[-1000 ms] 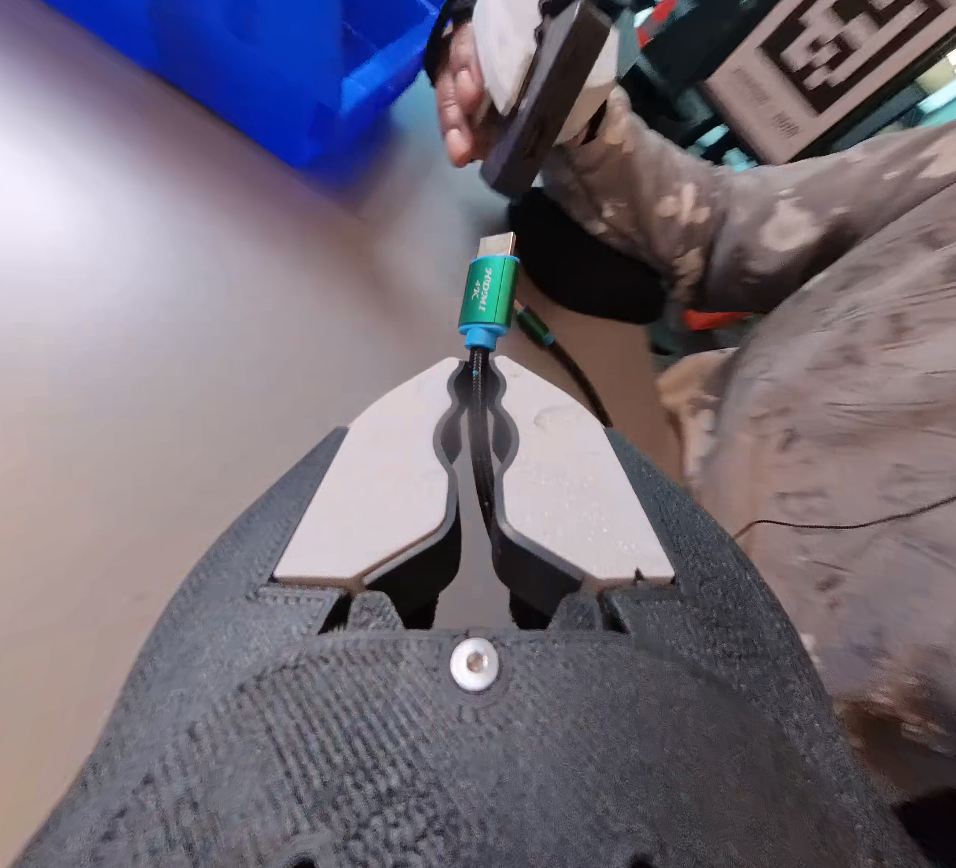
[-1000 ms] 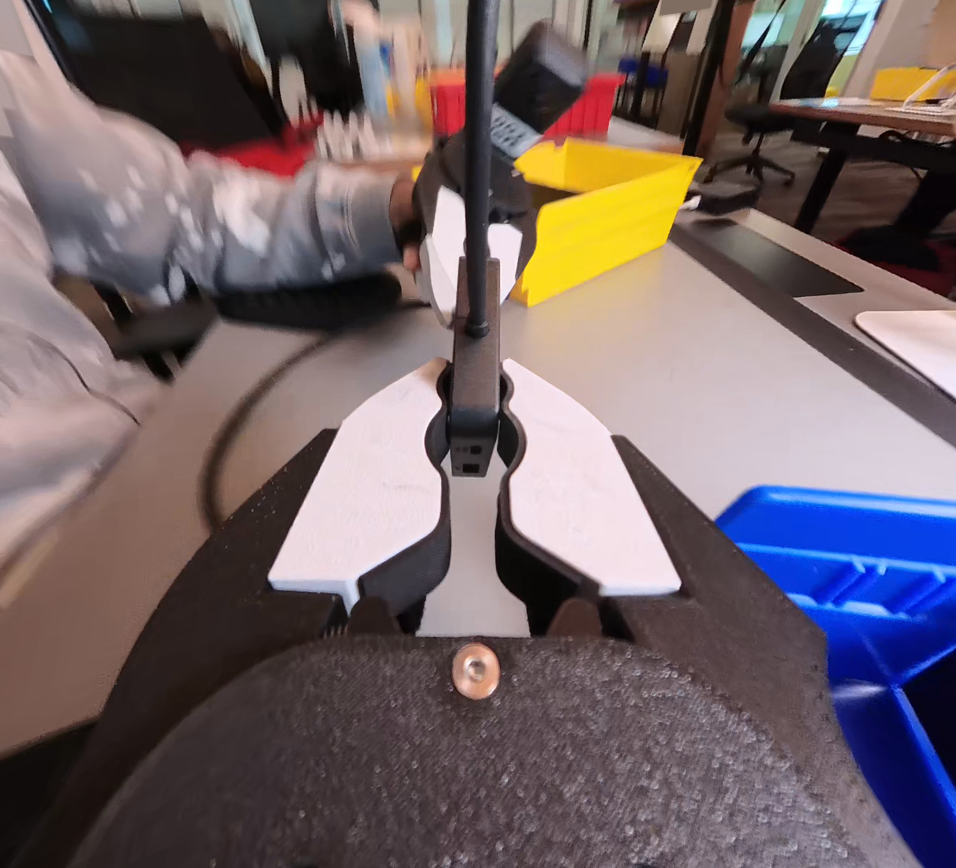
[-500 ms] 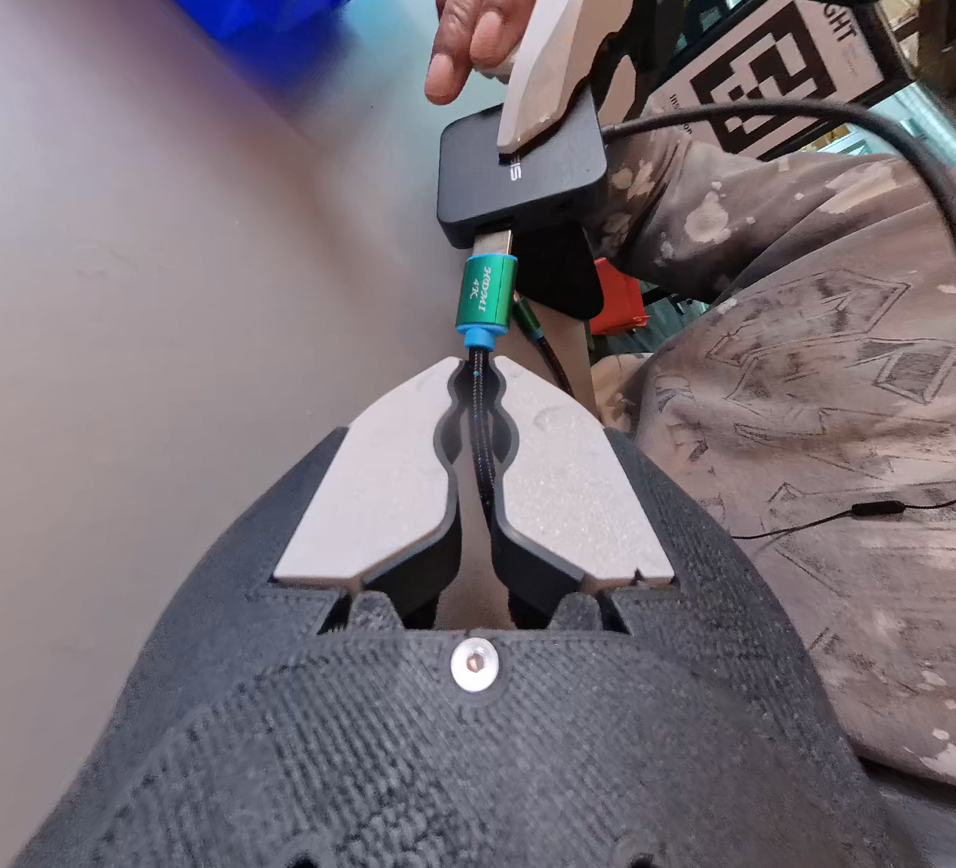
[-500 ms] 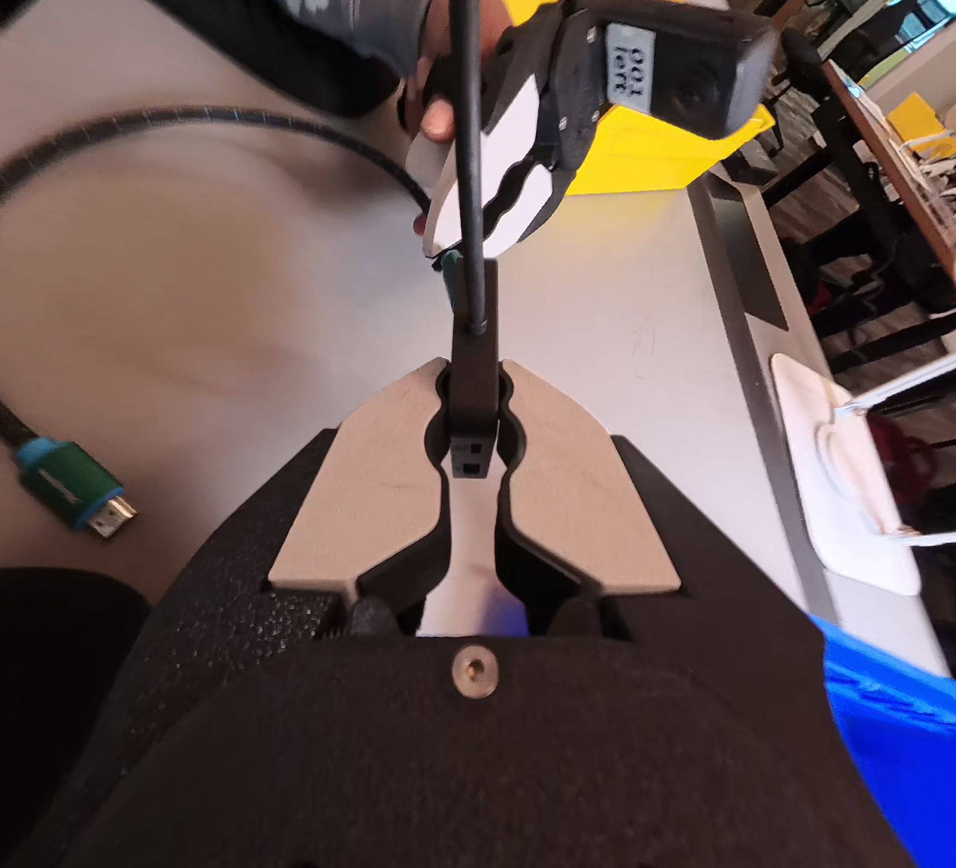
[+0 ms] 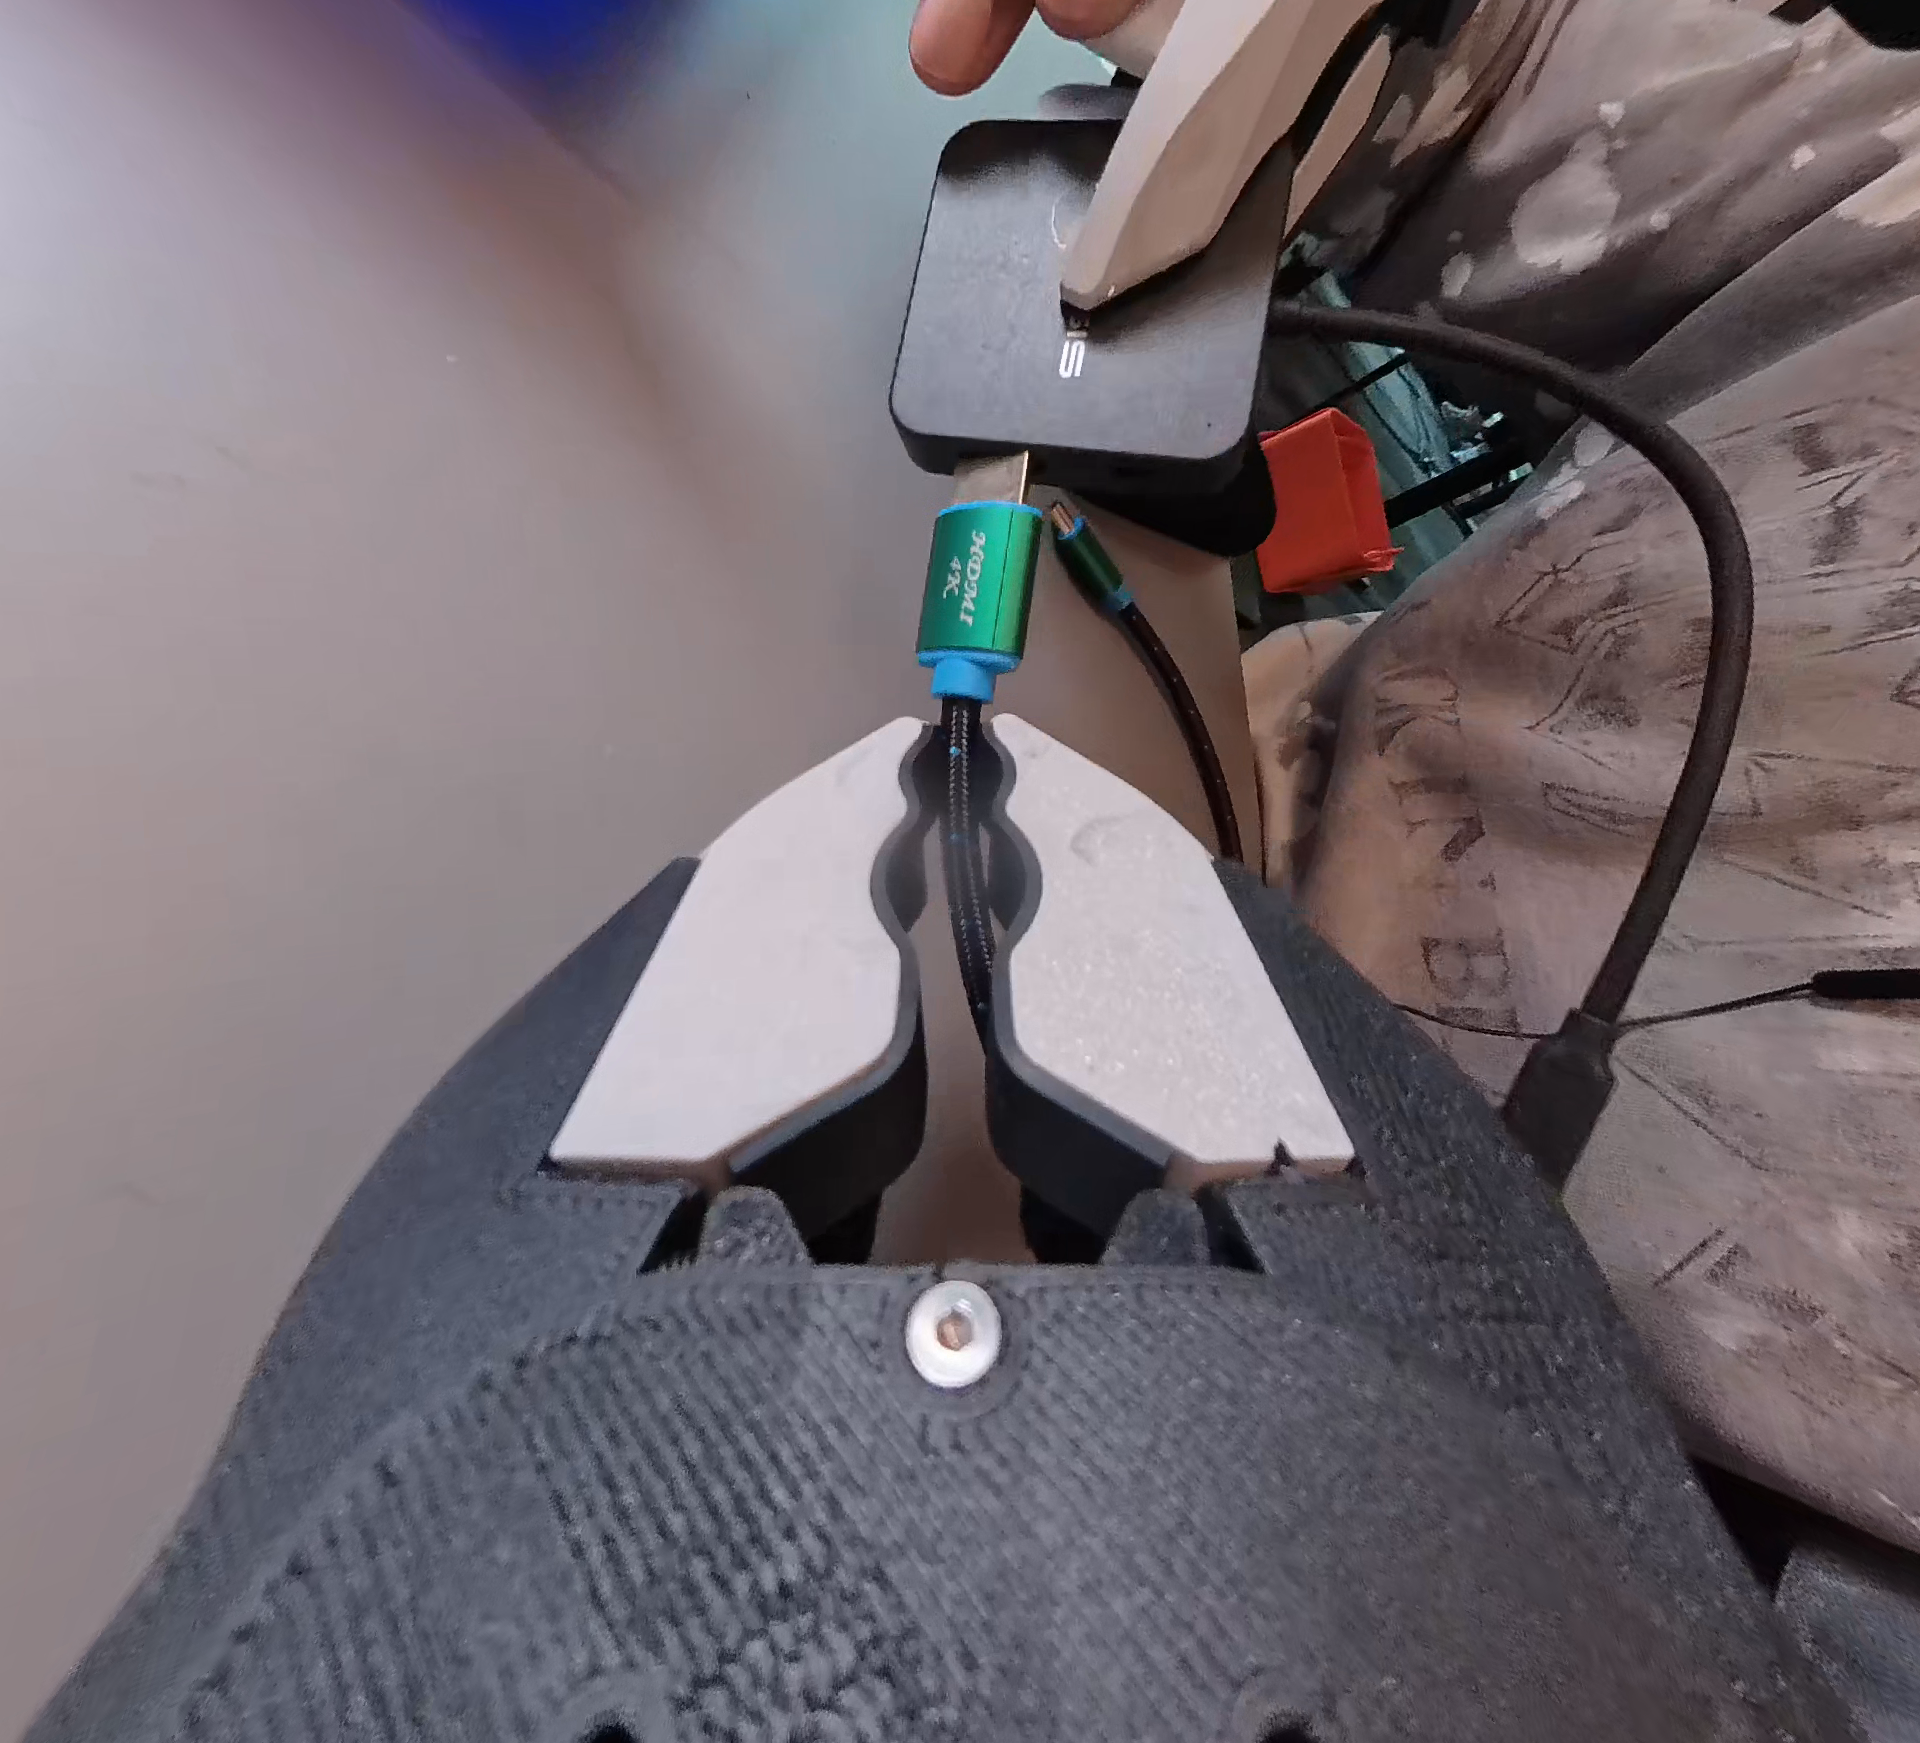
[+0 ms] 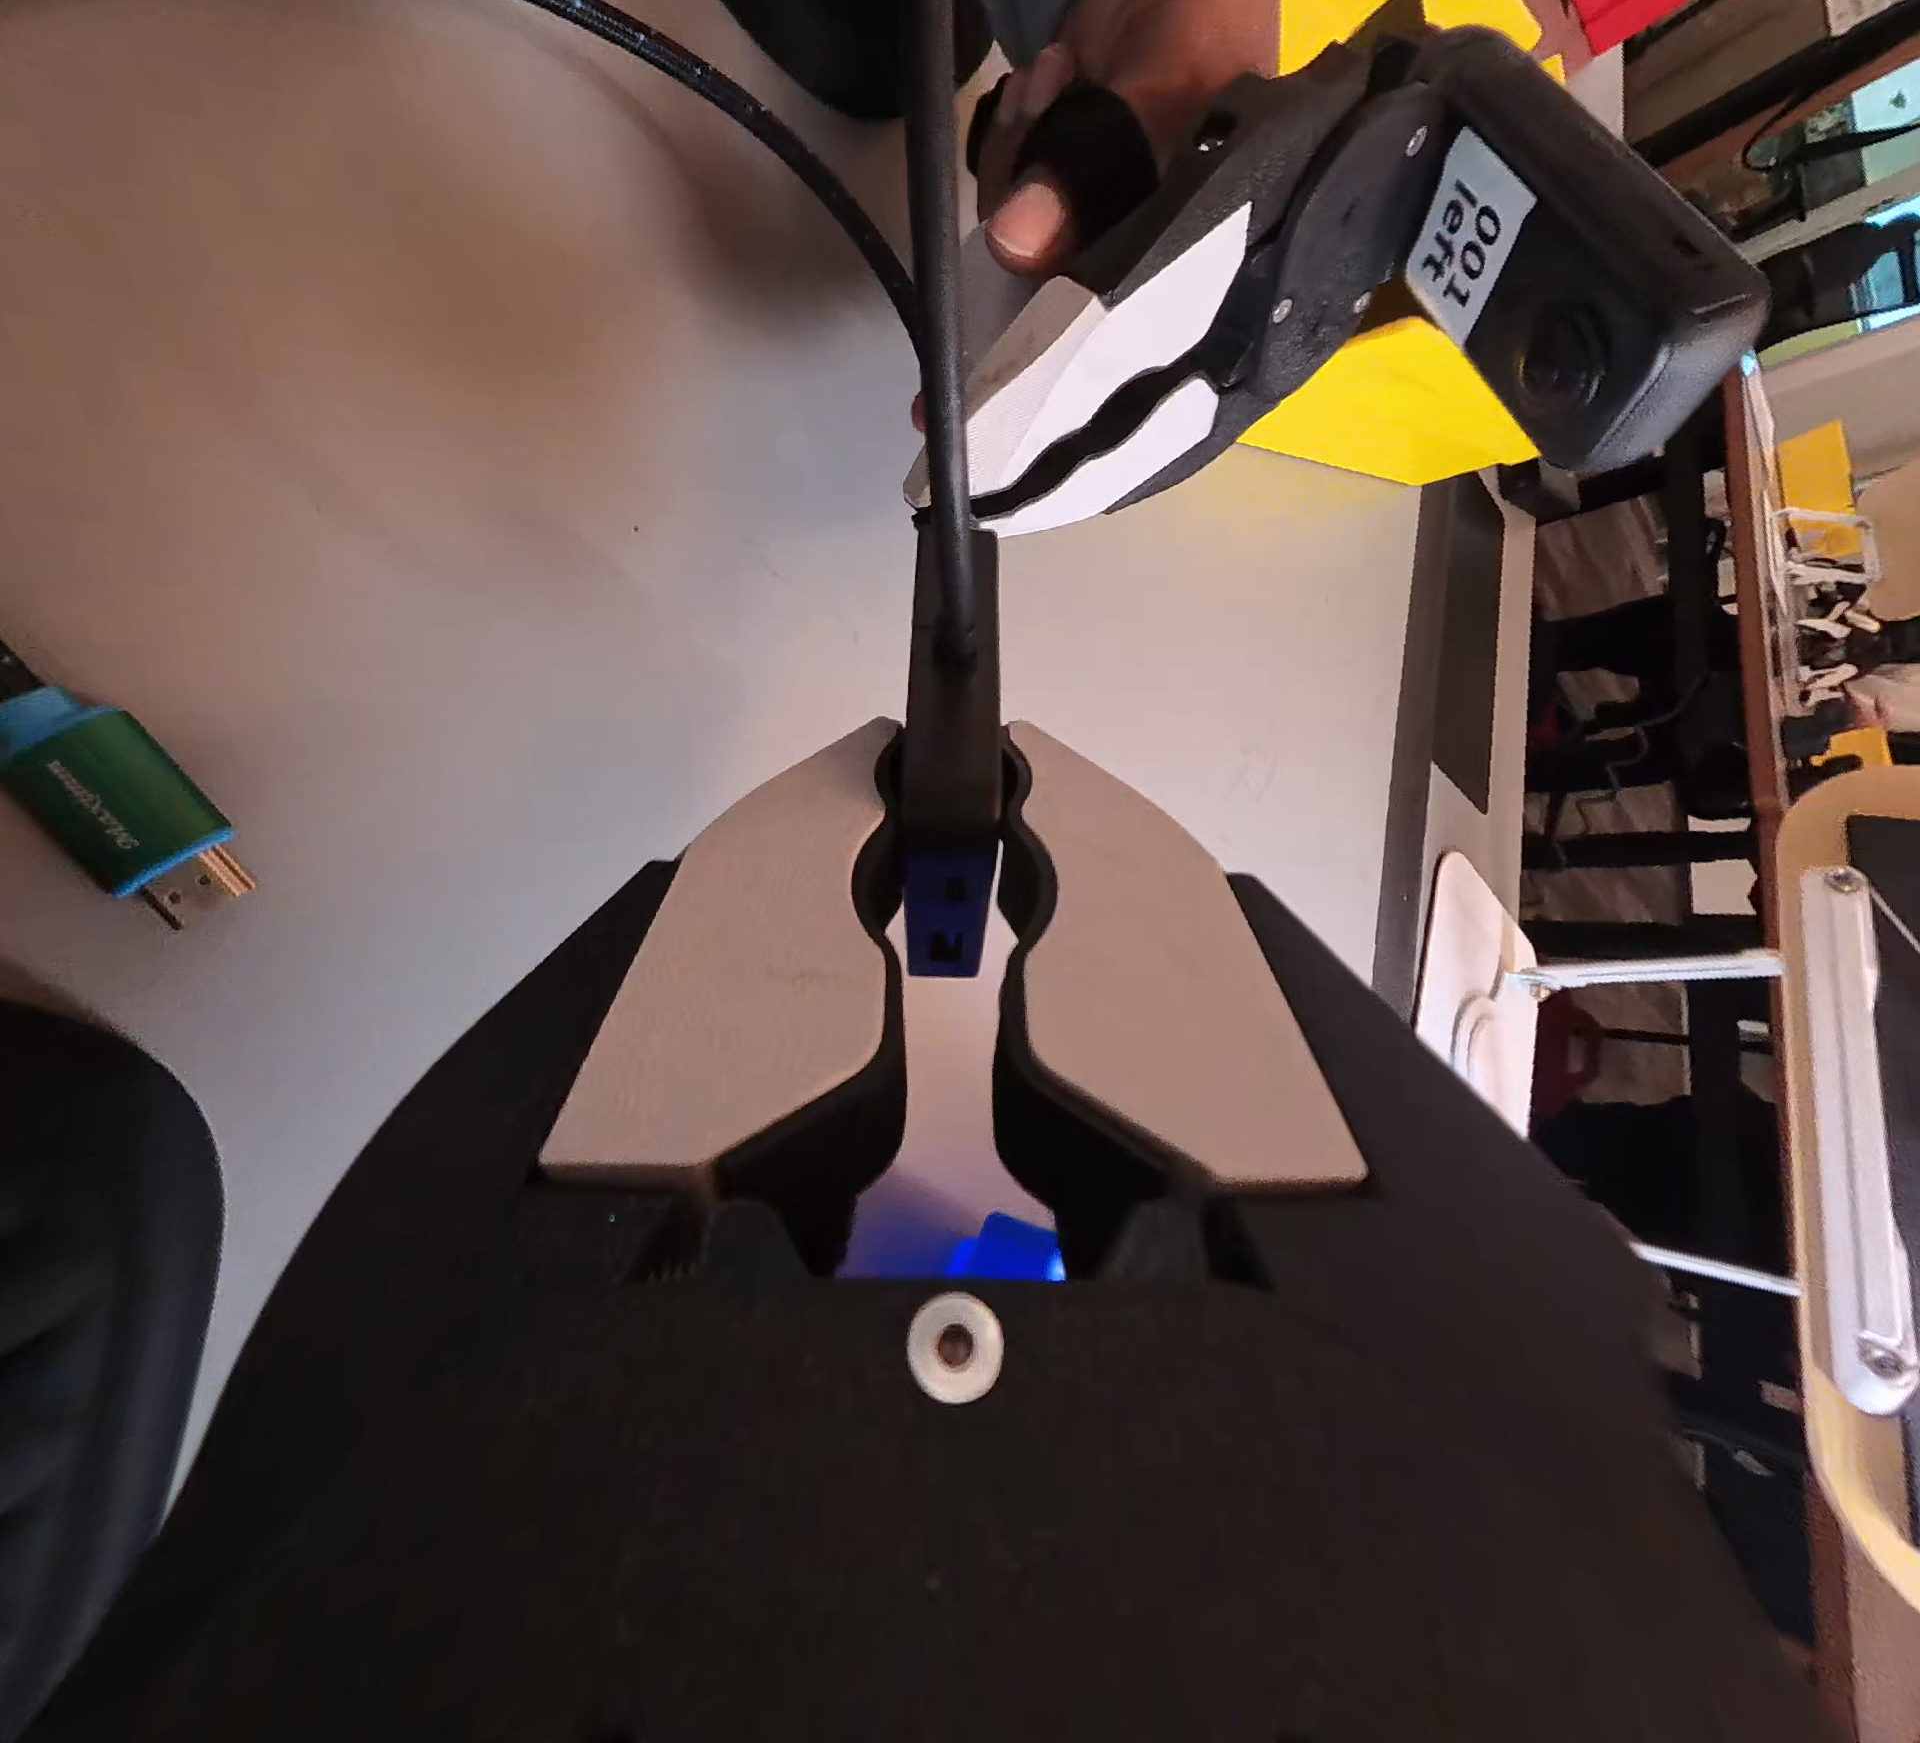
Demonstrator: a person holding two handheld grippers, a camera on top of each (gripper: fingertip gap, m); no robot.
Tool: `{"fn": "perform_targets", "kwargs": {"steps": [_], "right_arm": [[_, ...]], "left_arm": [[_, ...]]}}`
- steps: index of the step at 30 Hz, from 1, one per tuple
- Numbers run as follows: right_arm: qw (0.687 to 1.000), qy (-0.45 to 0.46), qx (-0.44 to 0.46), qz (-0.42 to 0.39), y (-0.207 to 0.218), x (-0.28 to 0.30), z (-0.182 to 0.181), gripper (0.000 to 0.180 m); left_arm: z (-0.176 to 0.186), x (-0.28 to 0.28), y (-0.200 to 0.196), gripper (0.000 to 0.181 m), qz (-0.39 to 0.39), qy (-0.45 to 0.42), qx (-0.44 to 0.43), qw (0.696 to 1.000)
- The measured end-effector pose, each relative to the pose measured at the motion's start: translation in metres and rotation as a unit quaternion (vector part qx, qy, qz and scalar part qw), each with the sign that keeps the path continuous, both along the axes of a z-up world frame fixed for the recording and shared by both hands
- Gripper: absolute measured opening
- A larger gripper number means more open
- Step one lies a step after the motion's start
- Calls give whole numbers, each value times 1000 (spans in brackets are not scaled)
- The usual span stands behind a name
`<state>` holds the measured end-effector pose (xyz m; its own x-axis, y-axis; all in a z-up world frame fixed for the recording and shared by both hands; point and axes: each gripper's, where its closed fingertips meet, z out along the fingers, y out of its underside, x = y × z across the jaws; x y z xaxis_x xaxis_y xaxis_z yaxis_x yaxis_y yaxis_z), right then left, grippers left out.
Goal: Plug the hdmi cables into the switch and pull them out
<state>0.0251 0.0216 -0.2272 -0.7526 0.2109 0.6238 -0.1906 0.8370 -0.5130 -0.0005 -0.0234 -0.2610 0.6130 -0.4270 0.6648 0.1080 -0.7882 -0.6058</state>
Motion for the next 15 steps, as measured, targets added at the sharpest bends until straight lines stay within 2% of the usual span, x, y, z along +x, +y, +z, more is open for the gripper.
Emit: {"fn": "perform_targets", "kwargs": {"steps": [7, 15], "right_arm": [[997, -22, -71, 6, -2, -2, 11, 13], [978, -91, -189, 17, -8, 4, 27, 14]], "left_arm": [[3, 0, -1, 7, 4, 74, 33, 997], [20, 10, -4, 7, -19, 85, 91, 992]]}}
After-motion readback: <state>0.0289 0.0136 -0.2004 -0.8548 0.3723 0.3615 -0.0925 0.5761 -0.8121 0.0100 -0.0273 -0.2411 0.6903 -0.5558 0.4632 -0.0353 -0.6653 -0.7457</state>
